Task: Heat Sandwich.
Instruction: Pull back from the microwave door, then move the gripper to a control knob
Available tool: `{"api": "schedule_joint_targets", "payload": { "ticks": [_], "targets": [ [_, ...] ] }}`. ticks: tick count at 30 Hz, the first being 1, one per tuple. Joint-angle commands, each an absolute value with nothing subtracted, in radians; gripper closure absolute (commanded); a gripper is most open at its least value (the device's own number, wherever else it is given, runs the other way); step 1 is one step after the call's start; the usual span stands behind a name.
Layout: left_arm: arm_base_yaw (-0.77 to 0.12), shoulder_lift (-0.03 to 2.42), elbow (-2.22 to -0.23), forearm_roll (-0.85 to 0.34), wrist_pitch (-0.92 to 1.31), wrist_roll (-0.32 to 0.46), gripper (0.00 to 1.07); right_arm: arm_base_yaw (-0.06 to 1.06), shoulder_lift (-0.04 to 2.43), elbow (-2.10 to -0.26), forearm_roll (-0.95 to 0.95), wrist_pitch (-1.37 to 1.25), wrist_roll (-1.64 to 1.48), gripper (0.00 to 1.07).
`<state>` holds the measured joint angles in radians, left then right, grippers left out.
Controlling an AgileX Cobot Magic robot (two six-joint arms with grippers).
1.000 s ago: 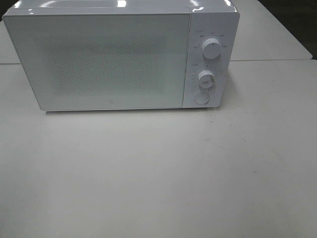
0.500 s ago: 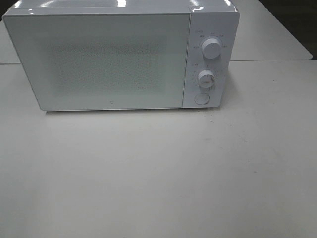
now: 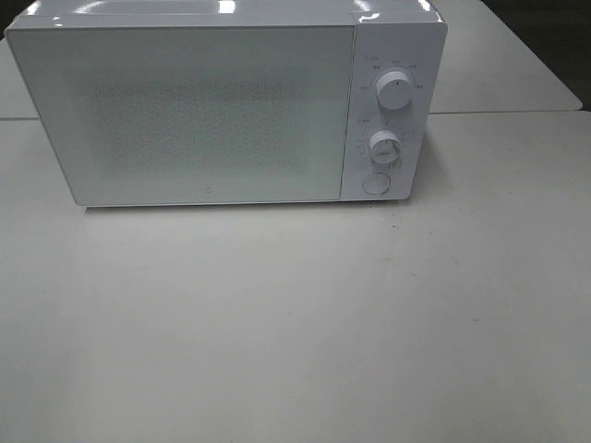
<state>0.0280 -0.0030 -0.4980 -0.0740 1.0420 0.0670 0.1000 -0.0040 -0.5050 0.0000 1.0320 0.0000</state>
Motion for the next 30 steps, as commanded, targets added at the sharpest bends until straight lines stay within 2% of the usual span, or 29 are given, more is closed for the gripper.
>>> {"api": "schedule_joint_targets", "payload": {
  "ticks": [1, 30],
  "targets": [
    [0.03, -0.033, -0.496, -0.084, 1.037, 0.061, 0.03, 0.094, -0.031, -0.504, 0.0, 1.031, 0.0, 0.31],
    [0.03, -0.033, -0.496, -0.084, 1.037, 0.061, 0.03, 0.094, -0.031, -0.504, 0.006, 1.03, 0.0, 0.31]
  ]
}}
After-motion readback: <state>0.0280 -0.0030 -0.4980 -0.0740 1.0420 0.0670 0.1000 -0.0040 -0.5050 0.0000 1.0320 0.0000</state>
